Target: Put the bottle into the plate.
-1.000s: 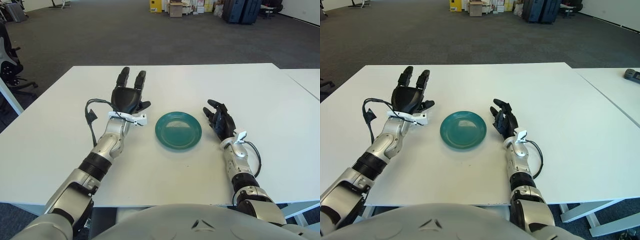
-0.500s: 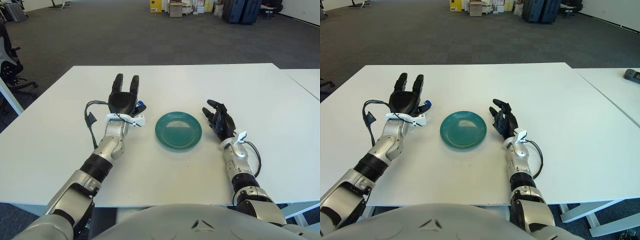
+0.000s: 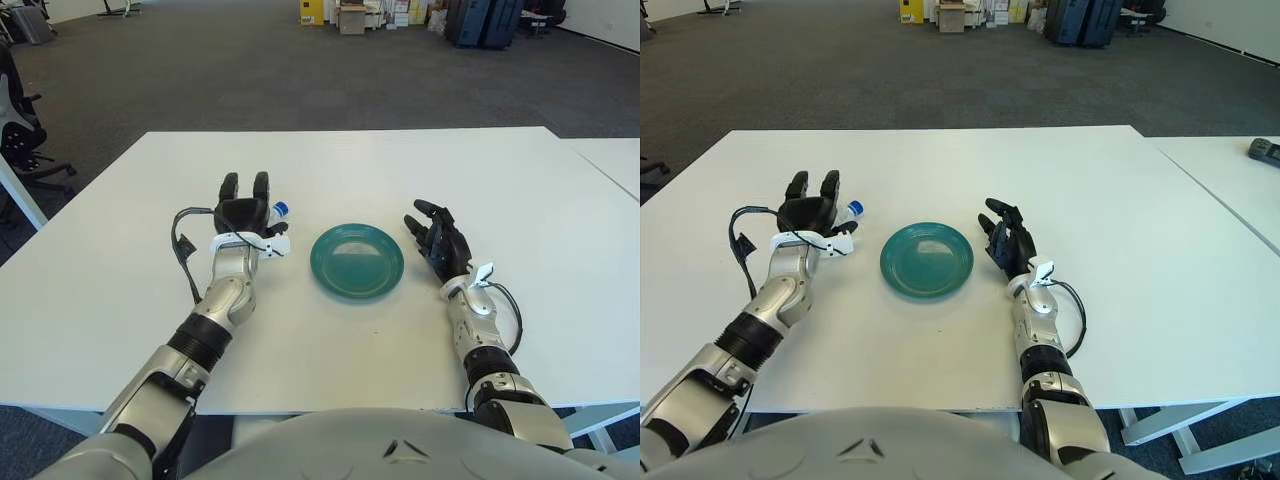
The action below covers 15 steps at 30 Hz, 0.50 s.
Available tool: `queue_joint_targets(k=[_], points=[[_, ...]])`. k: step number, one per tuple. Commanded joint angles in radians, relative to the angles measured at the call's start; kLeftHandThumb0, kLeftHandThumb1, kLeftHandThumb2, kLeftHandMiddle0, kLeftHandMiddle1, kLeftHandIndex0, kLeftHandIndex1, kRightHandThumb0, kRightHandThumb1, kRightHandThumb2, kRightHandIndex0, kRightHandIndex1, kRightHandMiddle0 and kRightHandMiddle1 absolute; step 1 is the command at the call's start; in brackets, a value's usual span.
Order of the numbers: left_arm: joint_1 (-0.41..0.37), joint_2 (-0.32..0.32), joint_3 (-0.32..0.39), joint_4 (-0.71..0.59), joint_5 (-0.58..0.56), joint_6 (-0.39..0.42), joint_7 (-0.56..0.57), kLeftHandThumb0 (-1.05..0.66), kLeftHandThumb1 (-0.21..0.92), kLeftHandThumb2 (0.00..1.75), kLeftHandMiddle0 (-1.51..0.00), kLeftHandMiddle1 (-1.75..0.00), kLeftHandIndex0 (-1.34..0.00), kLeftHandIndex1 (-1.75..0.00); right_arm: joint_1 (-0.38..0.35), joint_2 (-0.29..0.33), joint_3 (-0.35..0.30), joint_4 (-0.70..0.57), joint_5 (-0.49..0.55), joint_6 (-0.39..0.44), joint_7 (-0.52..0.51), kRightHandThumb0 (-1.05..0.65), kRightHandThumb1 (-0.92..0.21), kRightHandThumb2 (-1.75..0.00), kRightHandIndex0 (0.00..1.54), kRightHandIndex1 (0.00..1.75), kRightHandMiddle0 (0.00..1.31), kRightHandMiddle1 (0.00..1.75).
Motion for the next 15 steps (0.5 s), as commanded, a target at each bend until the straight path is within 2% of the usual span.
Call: queue_joint_targets(k=[1, 5, 15], points=[[-0.043, -0.014, 0.012, 0.089, -0.032, 0.004, 0.016, -1.05, 0.92, 0.82, 0.0, 0.0, 0.0, 0.0, 0.032, 0.007, -0.003, 0.043, 0.014, 0.026, 0.001, -0.82, -0.92, -0.96, 0.46, 0.02, 0.05, 0.91], [-0.097, -0.037, 0.019, 0.222, -0.071, -0.004, 0.053, -1.05, 0.92, 0.79, 0.0, 0.0, 0.0, 0.0, 0.034, 0.01, -0.006, 0.044, 0.017, 0.021, 0.003, -0.81, -0.92, -0.96, 0.47, 0.03, 0.05, 0.91], [-0.197, -0.086, 0.0, 0.449, -0.139, -0.014, 0.11, -1.05, 0.92, 0.78, 0.0, 0.0, -0.01, 0.0, 0.04, 0.016, -0.008, 0.044, 0.019, 0.006, 0.003, -0.81, -0.92, -0.97, 0.49, 0.03, 0.05, 0.9]])
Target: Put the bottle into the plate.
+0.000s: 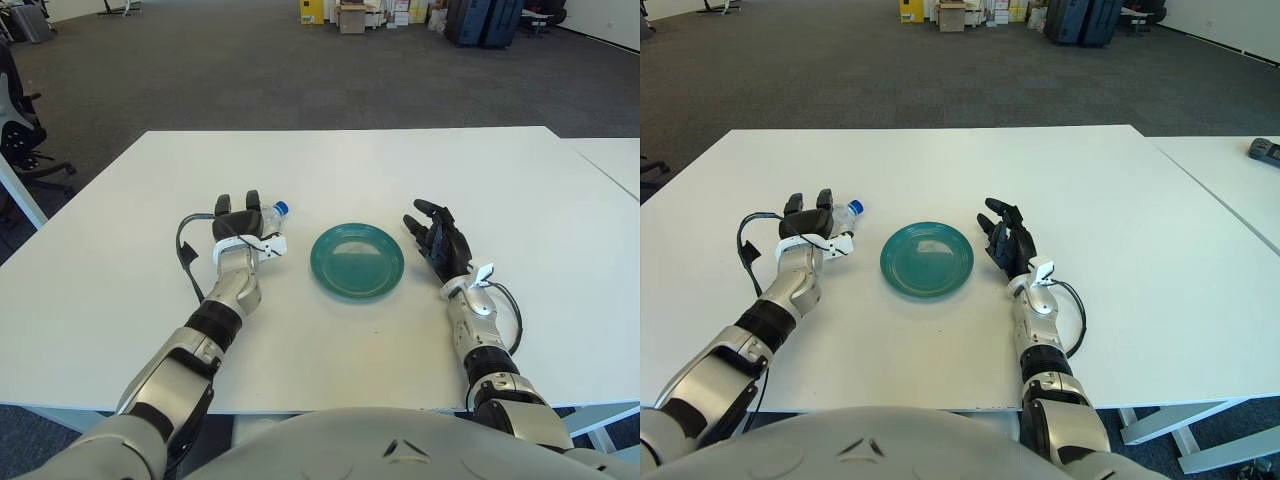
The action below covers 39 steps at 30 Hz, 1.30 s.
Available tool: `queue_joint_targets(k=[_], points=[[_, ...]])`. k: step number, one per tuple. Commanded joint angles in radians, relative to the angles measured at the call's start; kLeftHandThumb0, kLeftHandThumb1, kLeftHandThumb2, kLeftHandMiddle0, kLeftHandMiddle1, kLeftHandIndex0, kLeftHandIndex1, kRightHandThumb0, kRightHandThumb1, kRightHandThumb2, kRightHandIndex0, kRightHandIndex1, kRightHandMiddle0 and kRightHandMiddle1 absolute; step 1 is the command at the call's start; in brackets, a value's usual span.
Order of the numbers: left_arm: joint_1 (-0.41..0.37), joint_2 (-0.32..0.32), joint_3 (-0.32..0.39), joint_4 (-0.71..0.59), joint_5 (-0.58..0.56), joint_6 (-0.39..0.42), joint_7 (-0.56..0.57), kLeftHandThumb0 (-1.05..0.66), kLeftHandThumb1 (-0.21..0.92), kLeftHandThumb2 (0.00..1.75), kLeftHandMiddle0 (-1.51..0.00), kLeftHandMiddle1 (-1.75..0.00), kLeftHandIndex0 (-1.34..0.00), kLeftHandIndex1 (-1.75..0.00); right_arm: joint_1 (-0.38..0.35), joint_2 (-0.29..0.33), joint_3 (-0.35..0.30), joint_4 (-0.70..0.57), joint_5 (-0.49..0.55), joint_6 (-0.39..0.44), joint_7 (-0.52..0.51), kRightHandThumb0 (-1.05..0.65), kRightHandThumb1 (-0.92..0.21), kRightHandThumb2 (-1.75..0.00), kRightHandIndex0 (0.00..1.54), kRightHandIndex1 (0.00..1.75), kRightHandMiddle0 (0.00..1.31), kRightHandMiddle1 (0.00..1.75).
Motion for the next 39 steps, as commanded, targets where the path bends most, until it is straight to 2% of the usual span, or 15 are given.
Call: queue_joint_targets(k=[1, 11, 17, 22, 25, 27, 29, 31, 32, 33, 34, 36, 39], points=[[-0.068, -0.021, -0.007, 0.093, -0.028, -0.012, 0.027, -1.05, 0.92, 0.78, 0.0, 0.0, -0.01, 0.0, 0.038, 0.012, -0.005, 0.038, 0.017, 0.022, 0.0, -0.81, -0.92, -0.97, 0.49, 0.03, 0.05, 0.9], [-0.164, -0.066, -0.016, 0.324, -0.095, -0.058, 0.081, -1.05, 0.92, 0.78, -0.02, -0.01, -0.02, -0.01, 0.044, 0.015, -0.007, 0.037, 0.021, 0.011, 0.003, -0.81, -0.92, -0.98, 0.5, 0.03, 0.06, 0.91], [-0.235, -0.086, -0.014, 0.535, -0.143, -0.145, 0.121, -1.05, 0.92, 0.78, -0.06, -0.02, -0.05, -0.03, 0.052, 0.015, -0.009, 0.032, 0.024, 0.004, 0.005, -0.81, -0.92, -0.98, 0.5, 0.03, 0.06, 0.91], [-0.257, -0.103, -0.022, 0.626, -0.165, -0.185, 0.15, -1.05, 0.92, 0.75, -0.13, -0.03, -0.07, -0.08, 0.056, 0.014, -0.008, 0.029, 0.024, 0.0, 0.006, -0.81, -0.92, -0.98, 0.5, 0.03, 0.06, 0.91], [-0.253, -0.112, -0.027, 0.659, -0.173, -0.203, 0.169, -1.05, 0.92, 0.74, -0.19, -0.02, -0.02, -0.25, 0.058, 0.014, -0.009, 0.027, 0.025, -0.002, 0.007, -0.82, -0.92, -0.98, 0.5, 0.02, 0.06, 0.91], [-0.248, -0.114, -0.033, 0.677, -0.176, -0.217, 0.181, -1.05, 0.92, 0.7, -0.34, -0.06, -0.01, -0.54, 0.06, 0.013, -0.01, 0.024, 0.027, -0.002, 0.008, -0.82, -0.92, -0.98, 0.5, 0.02, 0.06, 0.91], [-0.246, -0.114, -0.039, 0.686, -0.176, -0.228, 0.189, -1.05, 0.92, 0.66, -0.43, -0.1, 0.0, -0.68, 0.06, 0.013, -0.011, 0.022, 0.028, -0.001, 0.009, -0.82, -0.92, -0.98, 0.5, 0.02, 0.06, 0.91], [-0.244, -0.112, -0.045, 0.692, -0.174, -0.239, 0.196, -1.05, 0.92, 0.59, -0.44, -0.3, 0.0, -0.81, 0.061, 0.012, -0.01, 0.021, 0.028, -0.001, 0.009, -0.82, -0.92, -0.98, 0.5, 0.02, 0.05, 0.91], [-0.243, -0.112, -0.048, 0.695, -0.174, -0.243, 0.199, -1.05, 0.92, 0.53, -0.42, -0.58, 0.0, -0.92, 0.062, 0.012, -0.01, 0.02, 0.027, -0.001, 0.009, -0.83, -0.92, -0.99, 0.5, 0.02, 0.05, 0.91], [-0.242, -0.111, -0.051, 0.696, -0.174, -0.248, 0.203, -1.05, 0.92, 0.49, -0.39, -0.78, 0.0, -0.99, 0.062, 0.011, -0.01, 0.021, 0.028, -0.001, 0.01, -0.83, -0.92, -0.99, 0.5, 0.02, 0.05, 0.91], [-0.242, -0.11, -0.053, 0.698, -0.174, -0.251, 0.205, -1.04, 0.92, 0.46, -0.39, -0.9, 0.0, -1.04, 0.061, 0.011, -0.011, 0.021, 0.028, -0.001, 0.01, -0.83, -0.92, -0.99, 0.49, 0.02, 0.05, 0.91], [-0.24, -0.109, -0.057, 0.7, -0.174, -0.258, 0.211, -1.0, 0.92, 0.35, -0.4, -1.33, -0.01, -1.21, 0.062, 0.01, -0.011, 0.021, 0.028, -0.002, 0.011, -0.83, -0.92, -0.99, 0.49, 0.02, 0.05, 0.91], [-0.238, -0.104, -0.062, 0.702, -0.176, -0.271, 0.22, -0.92, 0.9, 0.22, -0.5, -1.61, -0.08, -1.36, 0.06, 0.01, -0.011, 0.023, 0.028, -0.004, 0.011, -0.83, -0.92, -1.0, 0.49, 0.02, 0.05, 0.91]])
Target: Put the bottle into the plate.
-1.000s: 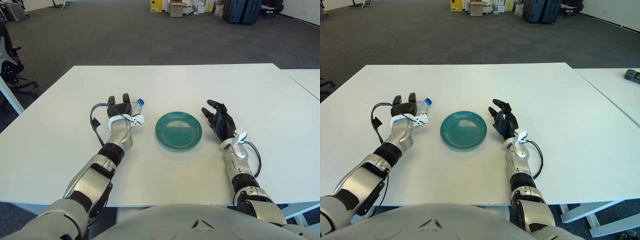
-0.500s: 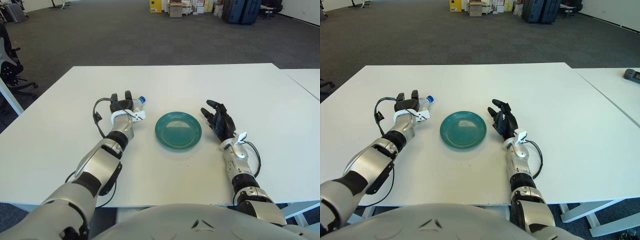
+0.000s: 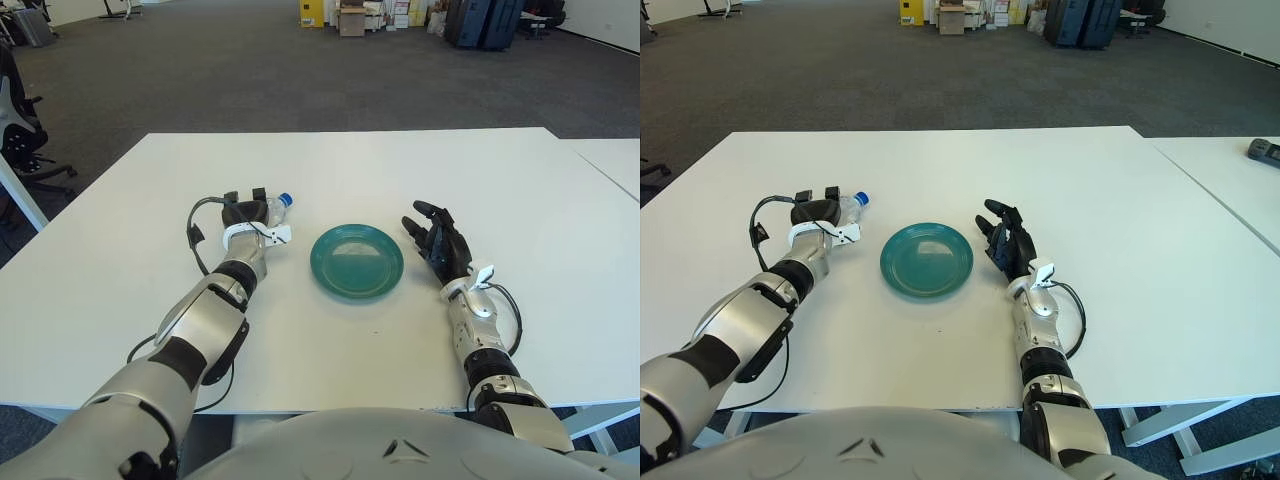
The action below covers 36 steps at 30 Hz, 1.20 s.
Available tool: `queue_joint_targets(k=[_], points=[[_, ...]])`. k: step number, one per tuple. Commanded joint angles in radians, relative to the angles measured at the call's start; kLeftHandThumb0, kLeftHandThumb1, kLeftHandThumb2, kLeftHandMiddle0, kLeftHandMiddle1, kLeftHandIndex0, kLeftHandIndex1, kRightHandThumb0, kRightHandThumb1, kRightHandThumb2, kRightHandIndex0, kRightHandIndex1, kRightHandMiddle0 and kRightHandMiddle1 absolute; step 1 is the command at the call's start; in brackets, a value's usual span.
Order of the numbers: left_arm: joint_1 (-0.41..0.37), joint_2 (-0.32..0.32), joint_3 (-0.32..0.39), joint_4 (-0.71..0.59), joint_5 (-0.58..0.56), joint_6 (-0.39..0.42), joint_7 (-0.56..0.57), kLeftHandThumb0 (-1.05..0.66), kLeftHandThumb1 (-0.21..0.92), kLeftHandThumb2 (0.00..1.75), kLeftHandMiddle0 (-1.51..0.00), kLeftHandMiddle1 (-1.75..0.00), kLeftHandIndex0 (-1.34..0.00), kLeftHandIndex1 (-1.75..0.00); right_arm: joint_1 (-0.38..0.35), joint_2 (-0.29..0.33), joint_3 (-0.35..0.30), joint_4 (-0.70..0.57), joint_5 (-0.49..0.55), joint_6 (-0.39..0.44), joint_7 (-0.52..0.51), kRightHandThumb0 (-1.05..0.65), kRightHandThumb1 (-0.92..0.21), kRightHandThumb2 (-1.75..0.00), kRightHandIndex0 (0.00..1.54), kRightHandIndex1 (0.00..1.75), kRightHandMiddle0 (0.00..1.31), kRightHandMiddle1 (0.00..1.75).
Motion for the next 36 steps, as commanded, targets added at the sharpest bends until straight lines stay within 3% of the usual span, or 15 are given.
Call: queue_joint_targets(k=[1, 7, 10, 13, 20, 23, 25, 28, 34, 36], points=[[0.064, -0.009, -0.013, 0.044, -0.022, -0.021, -0.028, -0.86, 0.89, 0.19, -0.57, -1.66, -0.14, -1.39, 0.047, 0.008, -0.01, 0.037, 0.02, 0.015, 0.002, -0.84, -0.92, -1.0, 0.49, 0.01, 0.05, 0.91], [0.064, -0.001, -0.03, 0.047, -0.018, -0.035, -0.013, -0.69, 0.83, 0.17, -0.78, -1.73, -0.28, -1.41, 0.043, 0.007, -0.013, 0.041, 0.024, 0.018, 0.004, -0.84, -0.92, -1.01, 0.49, 0.01, 0.06, 0.91], [0.063, 0.005, -0.037, 0.045, -0.017, -0.047, -0.006, -0.49, 0.75, 0.41, -0.86, -1.74, -0.47, -1.41, 0.043, 0.007, -0.014, 0.039, 0.027, 0.021, 0.005, -0.84, -0.92, -1.02, 0.49, 0.01, 0.07, 0.92], [0.06, 0.007, -0.039, 0.045, -0.02, -0.055, -0.003, -0.42, 0.73, 0.51, -0.89, -1.75, -0.53, -1.43, 0.038, 0.006, -0.014, 0.043, 0.029, 0.024, 0.005, -0.84, -0.92, -1.03, 0.49, 0.01, 0.08, 0.92], [0.056, 0.023, -0.024, 0.027, -0.048, -0.109, 0.046, -0.39, 0.68, 0.67, -0.91, -1.75, -0.52, -1.51, 0.036, 0.006, -0.012, 0.039, 0.032, 0.036, 0.001, -0.83, -0.92, -1.05, 0.49, 0.01, 0.08, 0.92], [0.055, 0.032, -0.015, 0.002, -0.063, -0.144, 0.086, -0.4, 0.59, 0.85, -0.92, -1.75, -0.51, -1.6, 0.035, 0.006, -0.012, 0.037, 0.033, 0.04, -0.001, -0.83, -0.92, -1.05, 0.5, 0.01, 0.07, 0.92], [0.054, 0.037, -0.008, -0.033, -0.073, -0.166, 0.118, -0.43, 0.45, 1.1, -0.96, -1.75, -0.55, -1.69, 0.033, 0.007, -0.012, 0.038, 0.034, 0.043, -0.002, -0.83, -0.92, -1.06, 0.5, 0.01, 0.07, 0.92], [0.062, 0.04, -0.001, -0.108, -0.081, -0.179, 0.154, -0.46, 0.36, 1.23, -1.02, -1.75, -0.58, -1.73, 0.031, 0.007, -0.013, 0.037, 0.036, 0.049, -0.002, -0.82, -0.92, -1.06, 0.5, 0.01, 0.07, 0.91], [0.083, 0.097, 0.012, -0.221, -0.096, -0.281, 0.179, -0.46, 0.33, 1.29, -1.09, -1.75, -0.6, -1.74, 0.033, 0.01, -0.014, 0.029, 0.037, 0.059, -0.004, -0.82, -0.92, -1.07, 0.5, 0.01, 0.06, 0.91], [0.1, 0.127, 0.019, -0.266, -0.099, -0.348, 0.191, -0.46, 0.33, 1.29, -1.1, -1.75, -0.59, -1.75, 0.033, 0.011, -0.014, 0.027, 0.036, 0.06, -0.006, -0.82, -0.92, -1.07, 0.51, 0.01, 0.06, 0.91]])
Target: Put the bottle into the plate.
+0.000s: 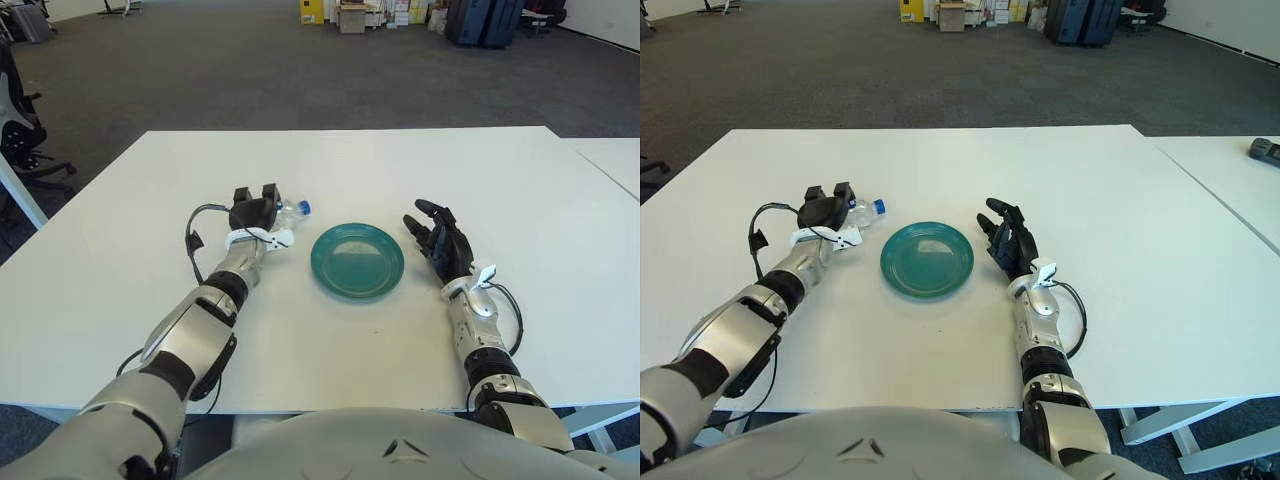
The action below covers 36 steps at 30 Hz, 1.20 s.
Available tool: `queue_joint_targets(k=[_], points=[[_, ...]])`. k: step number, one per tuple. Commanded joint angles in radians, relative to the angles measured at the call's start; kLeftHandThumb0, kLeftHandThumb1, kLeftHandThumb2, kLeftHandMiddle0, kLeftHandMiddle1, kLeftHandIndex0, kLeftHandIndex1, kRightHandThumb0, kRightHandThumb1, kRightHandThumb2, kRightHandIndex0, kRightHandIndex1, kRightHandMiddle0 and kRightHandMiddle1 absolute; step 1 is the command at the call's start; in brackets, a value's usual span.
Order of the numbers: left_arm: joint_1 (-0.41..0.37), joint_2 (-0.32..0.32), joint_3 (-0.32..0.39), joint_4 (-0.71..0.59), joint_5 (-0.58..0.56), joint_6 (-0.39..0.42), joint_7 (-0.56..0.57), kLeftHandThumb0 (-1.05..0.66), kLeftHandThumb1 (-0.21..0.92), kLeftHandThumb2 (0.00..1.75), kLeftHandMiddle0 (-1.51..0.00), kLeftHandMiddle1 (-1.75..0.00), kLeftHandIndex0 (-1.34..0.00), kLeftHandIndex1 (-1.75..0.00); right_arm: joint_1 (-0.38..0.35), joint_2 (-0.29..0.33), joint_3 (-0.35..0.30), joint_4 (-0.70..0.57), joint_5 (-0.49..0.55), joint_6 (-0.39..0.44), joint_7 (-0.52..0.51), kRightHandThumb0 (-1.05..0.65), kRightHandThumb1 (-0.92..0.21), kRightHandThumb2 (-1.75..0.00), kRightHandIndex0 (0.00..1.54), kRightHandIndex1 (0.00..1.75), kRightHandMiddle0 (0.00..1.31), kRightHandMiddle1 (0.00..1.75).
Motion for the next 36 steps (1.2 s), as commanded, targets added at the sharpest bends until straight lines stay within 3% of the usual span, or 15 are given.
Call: queue_joint_targets(k=[1, 6, 15, 25, 36], points=[[0.014, 0.084, 0.023, -0.131, -0.01, -0.114, 0.043, -0.46, 0.34, 1.28, -1.11, -1.75, -0.59, -1.75, 0.038, 0.012, -0.007, 0.031, 0.014, 0.036, -0.01, -0.82, -0.92, -1.07, 0.51, 0.01, 0.06, 0.91], [0.104, 0.185, 0.067, -0.413, -0.023, -0.247, 0.018, -0.45, 0.36, 1.26, -1.12, -1.75, -0.57, -1.75, 0.033, 0.01, -0.008, 0.04, 0.013, 0.04, -0.015, -0.82, -0.92, -1.07, 0.51, 0.01, 0.06, 0.91], [0.207, 0.193, 0.101, -0.685, -0.037, -0.34, -0.016, -0.44, 0.39, 1.22, -1.13, -1.75, -0.55, -1.75, 0.025, 0.008, -0.012, 0.057, 0.01, 0.037, -0.028, -0.84, -0.92, -1.06, 0.49, 0.01, 0.05, 0.9], [0.274, 0.185, 0.11, -0.886, -0.012, -0.447, -0.033, -0.44, 0.39, 1.22, -1.13, -1.75, -0.54, -1.75, 0.012, 0.01, -0.019, 0.077, 0.008, 0.035, -0.047, -0.85, -0.92, -1.05, 0.47, 0.0, 0.04, 0.89], [0.272, 0.209, 0.096, -0.937, -0.027, -0.562, -0.184, -0.44, 0.39, 1.22, -1.13, -1.75, -0.55, -1.75, -0.004, 0.012, -0.022, 0.099, 0.01, 0.038, -0.054, -0.86, -0.92, -1.06, 0.46, 0.0, 0.03, 0.89]])
